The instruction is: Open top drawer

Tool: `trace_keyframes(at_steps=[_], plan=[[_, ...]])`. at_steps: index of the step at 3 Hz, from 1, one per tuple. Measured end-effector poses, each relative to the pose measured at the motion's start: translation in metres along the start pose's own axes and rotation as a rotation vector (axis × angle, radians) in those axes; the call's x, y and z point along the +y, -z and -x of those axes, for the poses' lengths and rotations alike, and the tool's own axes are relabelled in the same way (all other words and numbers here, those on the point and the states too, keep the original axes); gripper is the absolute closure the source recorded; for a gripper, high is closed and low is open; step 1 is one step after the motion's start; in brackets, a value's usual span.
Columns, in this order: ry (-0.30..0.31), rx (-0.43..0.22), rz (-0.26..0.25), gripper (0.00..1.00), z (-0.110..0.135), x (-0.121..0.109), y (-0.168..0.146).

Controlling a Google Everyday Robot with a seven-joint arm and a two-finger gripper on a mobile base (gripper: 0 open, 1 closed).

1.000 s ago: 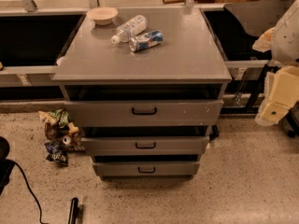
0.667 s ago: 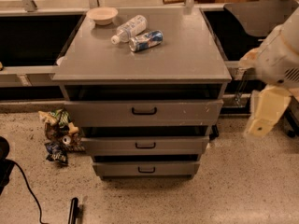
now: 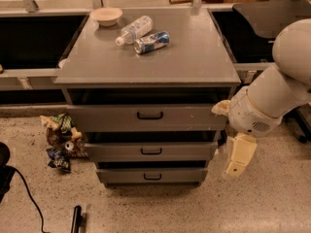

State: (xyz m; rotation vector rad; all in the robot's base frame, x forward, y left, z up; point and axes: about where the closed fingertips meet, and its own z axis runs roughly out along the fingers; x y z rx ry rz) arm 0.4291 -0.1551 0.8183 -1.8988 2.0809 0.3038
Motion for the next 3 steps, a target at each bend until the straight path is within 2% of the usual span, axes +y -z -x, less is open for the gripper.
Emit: trace_keyframes(at_steps=[1, 2, 3], plan=[[0.0, 0.0, 0.0, 0.0, 0.0, 0.0, 0.0], [0.037, 0.042, -0.036, 0.0, 0.0, -0.013, -0.015], [0.128, 0.052, -0.103, 0.0, -0.002, -0.046, -0.043]])
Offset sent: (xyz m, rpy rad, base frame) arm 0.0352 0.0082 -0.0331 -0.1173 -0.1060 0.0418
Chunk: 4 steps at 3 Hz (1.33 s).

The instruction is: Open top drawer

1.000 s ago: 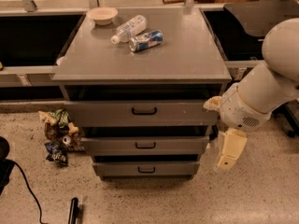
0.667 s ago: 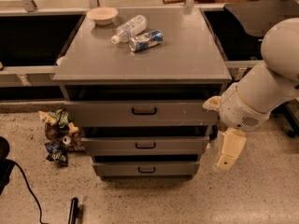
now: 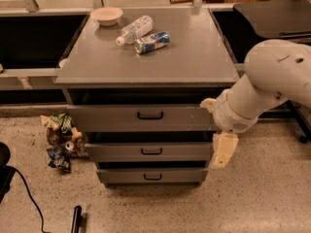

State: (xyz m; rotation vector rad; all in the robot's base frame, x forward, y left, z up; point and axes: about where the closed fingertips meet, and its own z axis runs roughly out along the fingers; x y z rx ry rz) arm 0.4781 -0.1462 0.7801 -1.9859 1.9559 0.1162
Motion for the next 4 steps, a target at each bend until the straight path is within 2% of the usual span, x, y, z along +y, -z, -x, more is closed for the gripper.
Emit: trace_keyframes(at_steps=[1, 2, 3, 4], plan=[[0.052, -0.042, -0.06, 0.0, -0.005, -0.033, -0.03], [0.067, -0.109, -0.065, 0.0, -0.007, -0.056, -0.068], [0.067, -0.109, -0.065, 0.0, -0.007, -0.056, -0.068], [0.095, -0.074, -0.095, 0.0, -0.011, -0.067, -0.087]])
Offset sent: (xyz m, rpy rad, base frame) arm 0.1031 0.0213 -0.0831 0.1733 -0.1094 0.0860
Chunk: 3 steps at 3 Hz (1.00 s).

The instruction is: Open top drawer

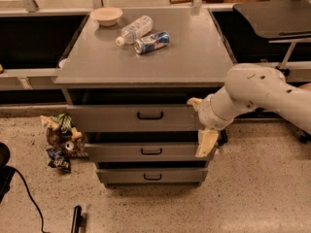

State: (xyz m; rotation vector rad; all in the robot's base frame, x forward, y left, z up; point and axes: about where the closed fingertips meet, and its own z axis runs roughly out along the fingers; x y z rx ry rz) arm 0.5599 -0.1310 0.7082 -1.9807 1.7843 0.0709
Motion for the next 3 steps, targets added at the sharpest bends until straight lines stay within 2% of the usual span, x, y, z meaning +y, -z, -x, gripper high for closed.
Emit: trace_keyframes(at_steps=[1, 2, 3], plan=[[0.027, 0.022, -0.038, 0.0, -0.008, -0.014, -0.022], [0.043, 0.031, -0.055, 0.0, -0.011, -0.028, -0.045], [0.038, 0.043, -0.09, 0.0, -0.017, -0.046, -0.057]])
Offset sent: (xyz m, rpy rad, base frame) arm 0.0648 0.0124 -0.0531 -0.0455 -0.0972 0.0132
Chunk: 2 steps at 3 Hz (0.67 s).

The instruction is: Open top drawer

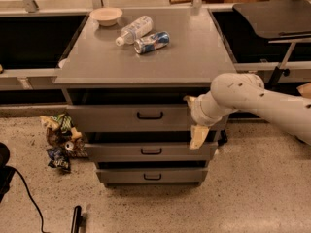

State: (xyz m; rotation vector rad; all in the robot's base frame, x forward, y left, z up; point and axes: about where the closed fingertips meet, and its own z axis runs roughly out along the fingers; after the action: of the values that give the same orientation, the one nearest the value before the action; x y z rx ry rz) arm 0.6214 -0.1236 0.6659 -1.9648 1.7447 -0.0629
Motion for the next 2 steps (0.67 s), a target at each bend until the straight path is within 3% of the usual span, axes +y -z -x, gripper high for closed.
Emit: trace_keyframes(at_steps=[2], plan=[[-0.021, -0.014, -0.011, 0.0, -0.009, -0.027, -0.026]])
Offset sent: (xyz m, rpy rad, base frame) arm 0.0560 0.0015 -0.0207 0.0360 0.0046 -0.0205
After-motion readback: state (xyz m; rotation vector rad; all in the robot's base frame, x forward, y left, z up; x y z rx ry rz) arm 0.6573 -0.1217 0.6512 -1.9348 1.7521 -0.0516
